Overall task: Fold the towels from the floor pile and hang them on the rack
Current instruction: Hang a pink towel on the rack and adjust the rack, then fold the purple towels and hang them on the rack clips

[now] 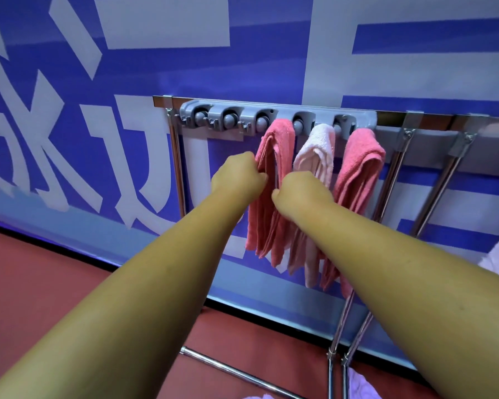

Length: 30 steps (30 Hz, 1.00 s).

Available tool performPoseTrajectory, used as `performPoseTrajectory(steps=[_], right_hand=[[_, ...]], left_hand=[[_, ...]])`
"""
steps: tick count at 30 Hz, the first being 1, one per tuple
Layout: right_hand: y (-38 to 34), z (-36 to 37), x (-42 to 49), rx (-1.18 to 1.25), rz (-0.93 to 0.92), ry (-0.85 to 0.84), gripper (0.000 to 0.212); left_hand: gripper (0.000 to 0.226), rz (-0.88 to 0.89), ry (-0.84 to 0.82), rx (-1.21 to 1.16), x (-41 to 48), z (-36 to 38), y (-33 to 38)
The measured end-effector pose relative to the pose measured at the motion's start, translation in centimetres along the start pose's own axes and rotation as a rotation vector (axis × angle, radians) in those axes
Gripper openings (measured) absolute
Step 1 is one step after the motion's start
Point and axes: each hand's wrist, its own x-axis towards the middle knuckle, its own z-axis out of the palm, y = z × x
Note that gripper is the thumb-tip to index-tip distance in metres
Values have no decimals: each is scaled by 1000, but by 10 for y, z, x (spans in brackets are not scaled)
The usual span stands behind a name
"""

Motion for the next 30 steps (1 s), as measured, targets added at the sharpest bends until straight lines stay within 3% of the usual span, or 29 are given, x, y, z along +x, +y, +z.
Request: performPoseTrajectory(steps=[4,8,11,15,21,30], right_hand=[[15,31,-9,14,72,-146,32],[28,54,-30,128,161,-517,41],[39,77,-50,117,185,-689,39],[59,105,-79,144,187,-708,34],[90,112,-112,256,223,-647,20],[168,148,-141,368,339,-591,34]], left_hand=[[20,-127,-142,-55,-25,31,-20],[29,-245,-316,-27,-55,62,-39],[16,-293,-491,-9,-82,82,-47],[21,-304,-650,-61,-113,101,-51],[21,-256,-723,-132,-146,116,-31],[27,-279,-845,-161,-200,186,-9]])
